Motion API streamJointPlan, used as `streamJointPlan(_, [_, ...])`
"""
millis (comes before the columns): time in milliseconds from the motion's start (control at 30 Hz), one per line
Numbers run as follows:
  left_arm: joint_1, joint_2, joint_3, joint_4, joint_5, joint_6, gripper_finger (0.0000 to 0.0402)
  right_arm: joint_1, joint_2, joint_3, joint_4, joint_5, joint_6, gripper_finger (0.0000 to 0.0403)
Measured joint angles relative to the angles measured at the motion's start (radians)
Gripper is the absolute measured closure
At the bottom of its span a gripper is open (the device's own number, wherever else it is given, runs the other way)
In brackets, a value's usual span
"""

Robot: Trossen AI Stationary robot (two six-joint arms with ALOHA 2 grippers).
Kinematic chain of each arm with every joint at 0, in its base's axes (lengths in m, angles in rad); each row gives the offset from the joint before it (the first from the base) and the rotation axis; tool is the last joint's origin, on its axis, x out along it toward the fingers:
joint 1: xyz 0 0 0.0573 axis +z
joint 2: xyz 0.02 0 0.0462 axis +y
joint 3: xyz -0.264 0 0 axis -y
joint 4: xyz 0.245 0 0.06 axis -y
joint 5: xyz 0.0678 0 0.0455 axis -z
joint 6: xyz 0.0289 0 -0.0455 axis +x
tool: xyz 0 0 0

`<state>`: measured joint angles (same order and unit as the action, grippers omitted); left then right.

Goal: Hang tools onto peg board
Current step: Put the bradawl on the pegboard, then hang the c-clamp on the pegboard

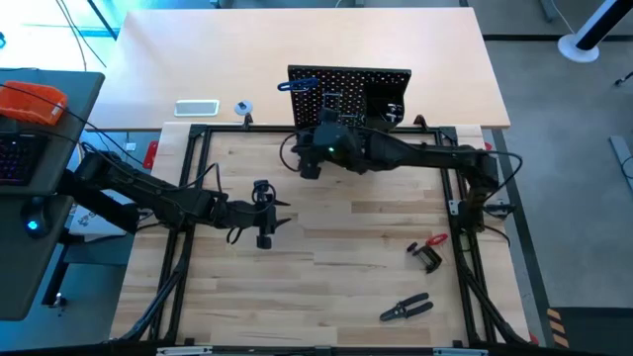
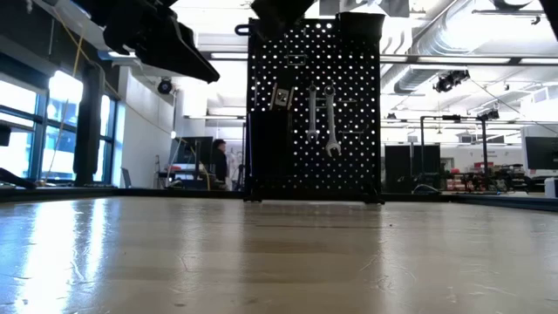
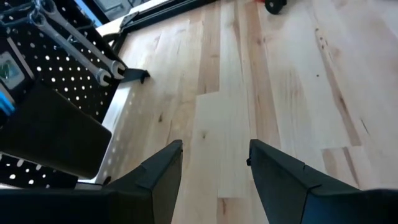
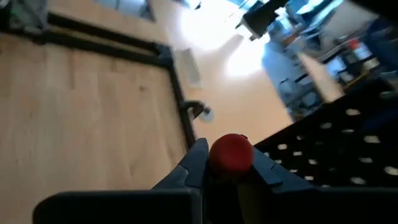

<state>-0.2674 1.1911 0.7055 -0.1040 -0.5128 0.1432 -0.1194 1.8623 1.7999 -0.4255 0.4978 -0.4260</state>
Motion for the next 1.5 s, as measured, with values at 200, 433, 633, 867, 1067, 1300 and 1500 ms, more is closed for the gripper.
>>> streamJointPlan(200, [0.006,0.000,0.000,-0.003,0.010,0.002,0.0223,-0.032,0.069,0.084,-0.108,-0.020,0.037,0.0363])
streamJointPlan(433, [0.006,0.000,0.000,-0.003,0.014,0.020,0.0223,-0.043,0.075,0.090,-0.140,-0.006,0.089,0.0355])
streamJointPlan(633, [0.006,0.000,0.000,-0.003,0.032,0.013,0.0223,-0.033,0.076,0.090,-0.151,0.017,0.094,0.0319])
streamJointPlan(867, [0.005,0.000,0.000,-0.003,0.040,-0.010,0.0223,-0.021,0.078,0.089,-0.151,0.034,0.089,0.0297])
streamJointPlan(1067, [0.005,0.000,0.000,-0.003,0.047,-0.012,0.0223,-0.011,0.078,0.089,-0.135,0.053,0.081,0.0276])
streamJointPlan(1300, [0.005,0.000,0.000,-0.003,0.061,-0.011,0.0223,0.029,0.077,0.088,-0.072,0.050,0.013,0.0257])
streamJointPlan(1500, [0.005,0.000,0.000,-0.003,0.063,-0.011,0.0223,0.089,0.075,0.125,-0.066,0.052,-0.009,0.0253])
